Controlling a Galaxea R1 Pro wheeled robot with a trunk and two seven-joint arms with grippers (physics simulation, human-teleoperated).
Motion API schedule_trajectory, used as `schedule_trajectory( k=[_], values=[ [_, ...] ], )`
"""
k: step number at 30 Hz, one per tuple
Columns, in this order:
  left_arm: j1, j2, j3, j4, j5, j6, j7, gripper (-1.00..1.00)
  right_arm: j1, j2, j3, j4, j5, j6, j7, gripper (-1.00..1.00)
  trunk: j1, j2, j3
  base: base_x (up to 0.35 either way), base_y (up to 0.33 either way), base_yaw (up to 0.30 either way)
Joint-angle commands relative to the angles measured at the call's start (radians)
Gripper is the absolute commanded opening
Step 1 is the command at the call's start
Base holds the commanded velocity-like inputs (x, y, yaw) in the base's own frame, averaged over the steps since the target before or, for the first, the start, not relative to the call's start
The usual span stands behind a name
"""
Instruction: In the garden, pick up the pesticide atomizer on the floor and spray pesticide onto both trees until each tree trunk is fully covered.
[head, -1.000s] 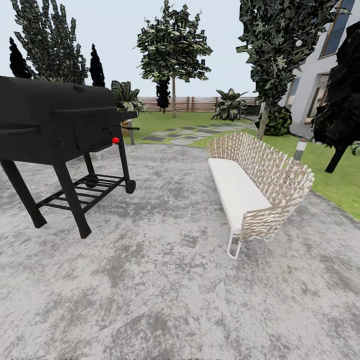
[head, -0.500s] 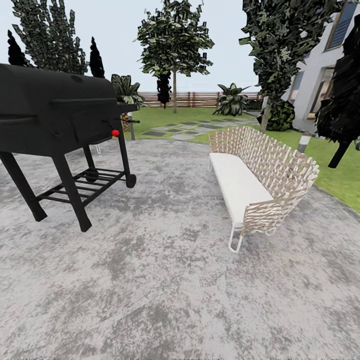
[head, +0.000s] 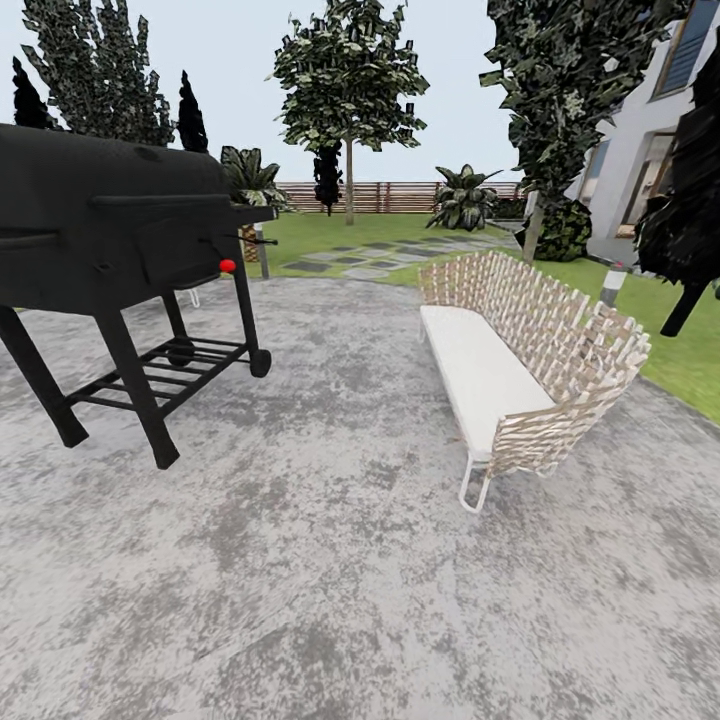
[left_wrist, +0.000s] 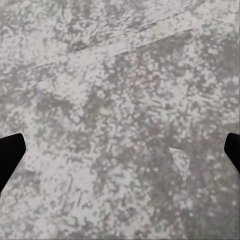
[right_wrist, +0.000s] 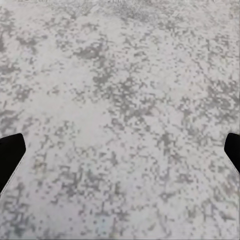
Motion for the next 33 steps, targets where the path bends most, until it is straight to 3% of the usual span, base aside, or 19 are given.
schedule_trajectory(
  k=[1, 33],
  values=[
    [-0.001, 0.000, 0.001, 0.001, 0.001, -0.003, 0.001, 1.00, 0.000, 0.000, 0.000, 0.001, 0.001, -0.003, 0.000, 1.00, 0.000, 0.000, -0.001, 0.333, 0.047, 0.000],
    [-0.001, 0.000, -0.001, 0.001, 0.000, -0.007, -0.001, 1.00, 0.000, -0.003, 0.000, -0.002, 0.000, -0.005, 0.001, 1.00, 0.000, 0.000, 0.005, 0.337, 0.079, 0.000]
  ],
)
